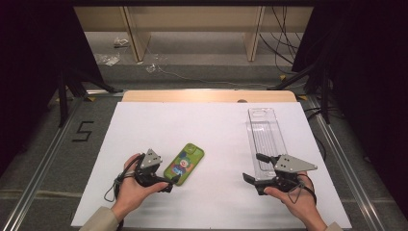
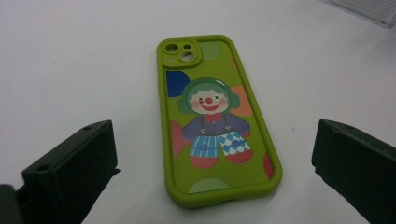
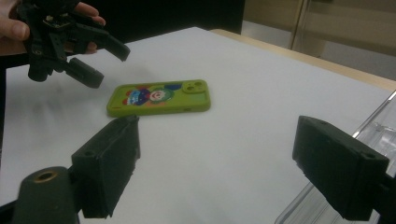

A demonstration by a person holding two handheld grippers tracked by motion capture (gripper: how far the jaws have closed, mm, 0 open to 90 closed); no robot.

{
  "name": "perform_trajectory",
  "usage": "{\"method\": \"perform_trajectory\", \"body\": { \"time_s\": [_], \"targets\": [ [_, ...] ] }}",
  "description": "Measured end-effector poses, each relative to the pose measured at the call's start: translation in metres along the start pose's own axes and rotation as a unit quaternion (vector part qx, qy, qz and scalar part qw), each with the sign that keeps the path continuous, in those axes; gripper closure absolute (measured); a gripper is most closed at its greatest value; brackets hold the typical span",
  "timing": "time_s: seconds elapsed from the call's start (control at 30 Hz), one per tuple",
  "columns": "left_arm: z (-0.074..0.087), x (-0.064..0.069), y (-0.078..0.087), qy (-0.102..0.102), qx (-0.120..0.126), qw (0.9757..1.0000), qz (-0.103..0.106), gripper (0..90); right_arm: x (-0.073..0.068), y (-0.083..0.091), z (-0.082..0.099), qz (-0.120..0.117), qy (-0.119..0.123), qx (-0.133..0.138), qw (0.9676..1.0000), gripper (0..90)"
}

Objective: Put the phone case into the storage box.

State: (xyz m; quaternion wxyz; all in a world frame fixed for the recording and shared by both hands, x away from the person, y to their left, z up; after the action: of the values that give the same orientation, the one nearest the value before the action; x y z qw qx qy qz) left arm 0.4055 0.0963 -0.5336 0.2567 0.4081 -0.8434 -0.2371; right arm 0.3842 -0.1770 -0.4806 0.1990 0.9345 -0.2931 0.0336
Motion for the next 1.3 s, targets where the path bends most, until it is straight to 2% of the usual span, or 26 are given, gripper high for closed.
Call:
{"method": "perform_trajectory", "body": {
  "time_s": [0.27,0.47,0.63,0.73,0.8,0.9,0.97,1.03,1.17,1.23,1.3],
  "targets": [
    [0.006,0.007,-0.014,0.007,-0.024,0.9996,-0.012,0.0,0.0,0.0,0.0,0.002,-0.001,0.002,1.0,16.0],
    [0.007,0.008,-0.021,0.01,-0.031,0.9994,-0.015,0.0,0.0,0.0,-0.001,0.001,-0.001,0.003,1.0,16.0],
    [-0.001,0.014,-0.015,0.003,-0.009,0.9999,-0.01,3.6,0.0,0.0,-0.001,0.002,-0.002,0.002,1.0,16.0],
    [-0.006,0.018,-0.011,0.002,0.005,1.0,-0.005,20.9,0.0,0.0,-0.001,0.002,-0.001,0.004,1.0,16.0],
    [-0.007,0.02,-0.011,0.001,0.006,1.0,0.006,42.1,0.0,0.0,-0.001,0.002,-0.002,0.004,1.0,16.0],
    [-0.005,0.027,-0.012,-0.006,-0.003,0.9995,0.03,67.2,0.0,0.0,-0.001,0.001,-0.002,0.004,1.0,16.0],
    [-0.002,0.032,-0.014,-0.01,-0.016,0.9988,0.046,79.8,0.0,0.0,-0.001,0.001,-0.001,0.004,1.0,16.0],
    [0.001,0.036,-0.017,-0.016,-0.024,0.9983,0.05,84.8,0.0,0.0,-0.001,0.001,-0.002,0.003,1.0,16.0],
    [-0.001,0.036,-0.017,-0.011,-0.021,0.9984,0.051,85.6,0.0,0.0,-0.001,0.0,-0.002,0.004,1.0,16.0],
    [-0.002,0.032,-0.017,-0.004,-0.021,0.9987,0.046,82.5,0.0,0.0,-0.001,0.0,-0.003,0.004,1.0,16.0],
    [-0.002,0.028,-0.018,0.007,-0.03,0.9988,0.039,70.2,0.0,0.0,-0.001,0.0,-0.003,0.004,1.0,16.0]
  ]
}}
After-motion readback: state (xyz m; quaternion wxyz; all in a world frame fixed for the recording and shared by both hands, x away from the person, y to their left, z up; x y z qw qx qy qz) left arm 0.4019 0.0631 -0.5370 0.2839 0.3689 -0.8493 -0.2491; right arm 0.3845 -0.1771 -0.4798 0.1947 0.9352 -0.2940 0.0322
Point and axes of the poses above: each handheld gripper's, and its own axes: y roughly backward along the jaws, z roughly out of its underside, x roughly to its right, the point moved 10 cm from there along -y, roughly forward along the jaws, and after that the axes turned 13 degrees about y, right-handed, at the moved point
